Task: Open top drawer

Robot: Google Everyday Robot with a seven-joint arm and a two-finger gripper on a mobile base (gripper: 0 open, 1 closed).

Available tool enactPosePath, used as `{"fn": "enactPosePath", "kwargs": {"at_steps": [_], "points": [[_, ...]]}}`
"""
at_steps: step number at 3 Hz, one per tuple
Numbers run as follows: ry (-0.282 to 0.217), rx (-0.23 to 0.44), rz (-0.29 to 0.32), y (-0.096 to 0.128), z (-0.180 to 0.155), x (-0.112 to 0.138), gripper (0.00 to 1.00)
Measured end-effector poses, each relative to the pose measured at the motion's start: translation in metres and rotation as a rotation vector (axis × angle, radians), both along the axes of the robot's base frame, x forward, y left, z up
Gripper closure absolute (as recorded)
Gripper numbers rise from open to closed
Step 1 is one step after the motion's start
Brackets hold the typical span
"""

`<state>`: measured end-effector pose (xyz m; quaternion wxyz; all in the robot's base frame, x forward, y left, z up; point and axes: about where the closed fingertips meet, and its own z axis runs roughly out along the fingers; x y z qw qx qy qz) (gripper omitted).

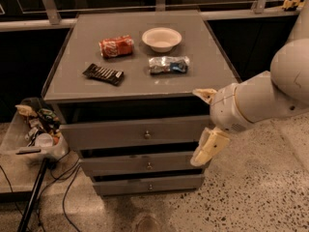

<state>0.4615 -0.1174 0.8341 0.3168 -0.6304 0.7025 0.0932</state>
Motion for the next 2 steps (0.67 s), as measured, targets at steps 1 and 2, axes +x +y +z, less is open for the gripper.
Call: {"fn": "enactPosePath", "kwargs": {"at_steps": [1, 2], "points": [[-0.002, -0.012, 0.019, 0.005, -0.024, 0.022, 0.00], [0.001, 0.021, 0.036, -0.003, -0.057, 0.054, 0.00]]}}
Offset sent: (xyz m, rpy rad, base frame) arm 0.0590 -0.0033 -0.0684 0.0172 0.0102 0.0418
